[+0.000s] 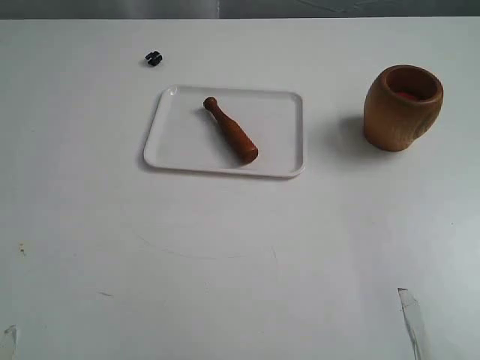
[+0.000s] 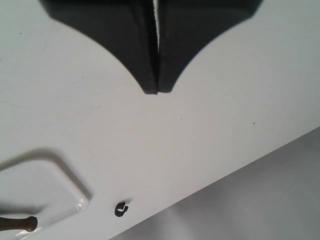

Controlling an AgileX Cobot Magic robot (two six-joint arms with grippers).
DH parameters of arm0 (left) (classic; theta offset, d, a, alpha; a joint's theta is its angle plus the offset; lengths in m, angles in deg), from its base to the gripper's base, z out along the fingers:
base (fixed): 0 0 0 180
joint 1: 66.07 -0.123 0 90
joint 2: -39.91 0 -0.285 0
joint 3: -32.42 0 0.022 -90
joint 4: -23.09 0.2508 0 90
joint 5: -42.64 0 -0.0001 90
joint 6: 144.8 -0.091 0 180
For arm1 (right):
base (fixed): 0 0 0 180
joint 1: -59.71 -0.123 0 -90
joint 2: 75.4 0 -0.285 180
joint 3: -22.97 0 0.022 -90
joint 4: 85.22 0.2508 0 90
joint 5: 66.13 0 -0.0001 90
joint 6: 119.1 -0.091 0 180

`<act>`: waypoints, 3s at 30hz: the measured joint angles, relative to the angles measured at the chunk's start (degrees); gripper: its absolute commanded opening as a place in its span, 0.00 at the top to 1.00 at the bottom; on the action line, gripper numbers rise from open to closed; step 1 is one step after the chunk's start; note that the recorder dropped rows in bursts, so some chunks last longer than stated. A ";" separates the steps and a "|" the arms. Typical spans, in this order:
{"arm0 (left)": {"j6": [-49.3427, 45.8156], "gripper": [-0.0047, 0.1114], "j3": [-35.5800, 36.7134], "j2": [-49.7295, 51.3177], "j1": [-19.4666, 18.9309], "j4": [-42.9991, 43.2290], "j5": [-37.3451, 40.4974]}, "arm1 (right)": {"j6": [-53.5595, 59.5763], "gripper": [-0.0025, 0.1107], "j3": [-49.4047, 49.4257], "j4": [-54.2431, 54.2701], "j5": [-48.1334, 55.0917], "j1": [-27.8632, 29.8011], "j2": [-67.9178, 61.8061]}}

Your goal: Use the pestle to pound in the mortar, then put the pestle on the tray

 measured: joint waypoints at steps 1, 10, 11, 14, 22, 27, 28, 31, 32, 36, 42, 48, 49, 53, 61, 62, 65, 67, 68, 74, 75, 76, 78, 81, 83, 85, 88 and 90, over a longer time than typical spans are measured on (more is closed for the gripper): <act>0.00 0.96 0.00 0.00 0.00 0.00 0.00 | 0.15 0.98 0.74 0.00 1.55 0.00 2.92; 0.00 0.96 0.00 0.00 0.00 0.00 0.00 | 3.17 0.98 2.38 0.00 4.50 0.00 14.68; 0.00 0.96 0.00 0.00 0.00 0.00 0.00 | 3.17 0.98 2.38 0.00 2.73 0.00 14.68; 0.00 0.96 0.00 0.00 0.00 0.00 0.00 | 2.68 0.98 2.38 0.23 -4.38 0.00 14.79; 0.00 0.96 0.00 0.00 0.00 0.00 0.00 | -7.42 0.98 2.38 0.23 -17.88 0.00 14.79; 0.00 0.96 0.00 0.00 0.00 0.00 0.00 | -10.38 0.98 2.38 4.11 -19.91 0.00 14.79; 0.00 0.96 0.00 0.00 0.00 0.00 0.00 | -10.52 0.98 2.38 4.60 -19.91 0.00 14.79; 0.00 0.96 0.00 0.00 0.00 0.00 0.00 | -10.84 0.98 2.38 5.24 -19.91 0.00 14.79; 0.00 0.96 0.00 0.00 0.00 0.00 0.00 | -10.95 0.98 2.38 5.30 -19.91 0.00 14.79; 0.00 0.96 0.00 0.00 0.00 0.00 0.00 | -13.53 0.98 2.38 10.20 -20.36 0.00 14.79; 0.00 0.96 0.00 0.00 0.00 0.00 0.00 | -16.73 0.98 2.38 32.11 -20.79 0.00 14.79; 0.00 0.96 0.00 0.00 0.00 0.00 0.00 | 0.06 0.98 2.38 44.76 -19.64 0.00 14.79; 0.00 0.96 0.00 0.00 0.00 0.00 0.00 | 6.65 0.98 2.38 48.42 -18.96 0.00 14.79; 0.00 0.96 0.00 0.00 0.00 0.00 0.00 | 42.56 0.98 2.61 68.39 -15.36 0.00 14.79; 0.00 0.96 0.00 0.00 0.00 0.00 0.00 | 109.96 0.98 7.19 110.11 -11.53 0.00 14.79; 0.00 0.96 0.00 0.00 0.00 0.00 0.00 | 113.37 0.98 7.33 116.86 -10.06 0.00 14.79; 0.00 0.96 0.00 0.00 0.00 0.00 0.00 | 116.16 0.98 7.33 123.60 -5.89 0.00 14.79; 0.00 0.96 0.00 0.00 0.00 0.00 0.00 | 116.58 0.98 7.33 121.85 -0.89 0.00 14.79; 0.00 0.96 0.00 0.00 0.00 0.00 0.00 | 116.69 0.98 7.33 120.04 3.06 0.00 14.79; 0.00 0.96 0.00 0.00 0.00 0.00 0.00 | 117.11 0.98 7.33 115.42 5.67 2.56 14.79; 0.00 0.96 0.00 0.00 0.00 0.00 0.00 | 117.11 0.98 7.33 114.16 5.67 4.23 14.79; 0.00 0.96 0.00 0.00 0.00 0.00 0.00 | 117.11 0.98 7.33 112.88 5.67 7.47 14.79; 0.00 0.96 0.00 0.00 0.00 0.00 0.00 | 117.11 0.98 7.33 111.92 5.67 14.99 14.79; 0.00 0.96 0.00 0.00 0.00 0.00 0.00 | 116.17 0.98 7.33 111.63 5.67 22.76 14.79; 0.00 0.96 0.00 0.00 0.00 0.00 0.00 | 113.13 0.98 7.33 111.51 5.67 27.88 14.79; 0.00 0.96 0.00 0.00 0.00 0.00 0.00 | 110.49 0.98 7.33 111.39 5.67 31.43 14.79; 0.00 0.96 0.00 0.00 0.00 0.00 0.00 | 108.76 0.98 7.33 111.07 5.67 34.17 14.79; 0.00 0.96 0.00 0.00 0.00 0.00 0.00 | 108.53 0.98 7.33 110.32 5.67 34.70 14.79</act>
